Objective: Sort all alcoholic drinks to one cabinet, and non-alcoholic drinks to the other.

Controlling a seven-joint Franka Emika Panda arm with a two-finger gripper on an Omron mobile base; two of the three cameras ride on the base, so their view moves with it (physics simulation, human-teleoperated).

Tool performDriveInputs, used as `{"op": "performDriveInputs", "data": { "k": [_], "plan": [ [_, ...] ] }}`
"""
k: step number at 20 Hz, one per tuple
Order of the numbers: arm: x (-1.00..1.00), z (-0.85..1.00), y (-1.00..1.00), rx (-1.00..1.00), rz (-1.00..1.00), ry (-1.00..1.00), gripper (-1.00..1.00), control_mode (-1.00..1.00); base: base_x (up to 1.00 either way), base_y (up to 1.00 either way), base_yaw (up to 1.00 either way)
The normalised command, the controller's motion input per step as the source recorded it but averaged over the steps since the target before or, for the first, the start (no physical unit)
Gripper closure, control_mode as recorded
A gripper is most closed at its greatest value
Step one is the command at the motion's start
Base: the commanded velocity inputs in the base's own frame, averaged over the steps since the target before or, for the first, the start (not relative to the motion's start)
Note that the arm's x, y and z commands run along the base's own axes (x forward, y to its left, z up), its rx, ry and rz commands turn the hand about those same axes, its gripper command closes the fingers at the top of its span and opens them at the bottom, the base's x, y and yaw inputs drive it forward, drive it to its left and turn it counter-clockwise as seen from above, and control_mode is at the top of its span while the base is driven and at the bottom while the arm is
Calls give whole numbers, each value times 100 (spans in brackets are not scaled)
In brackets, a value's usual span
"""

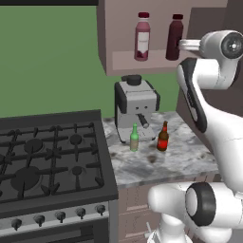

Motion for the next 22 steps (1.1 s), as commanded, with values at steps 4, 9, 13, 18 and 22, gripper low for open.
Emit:
{"op": "performDriveInputs", "data": {
  "k": [4,9,13,18,22],
  "plan": [
    [-63,-18,3,0,0,7,-100,-100,0,0,0],
    [-52,-16,2,0,0,10,-100,-100,0,0,0],
    [-46,-21,6,0,2,8,-100,-100,0,0,0],
    [-43,-22,11,0,5,9,-100,-100,0,0,0],
    [-33,-23,17,0,3,11,-100,-100,0,0,0]
  ]
}}
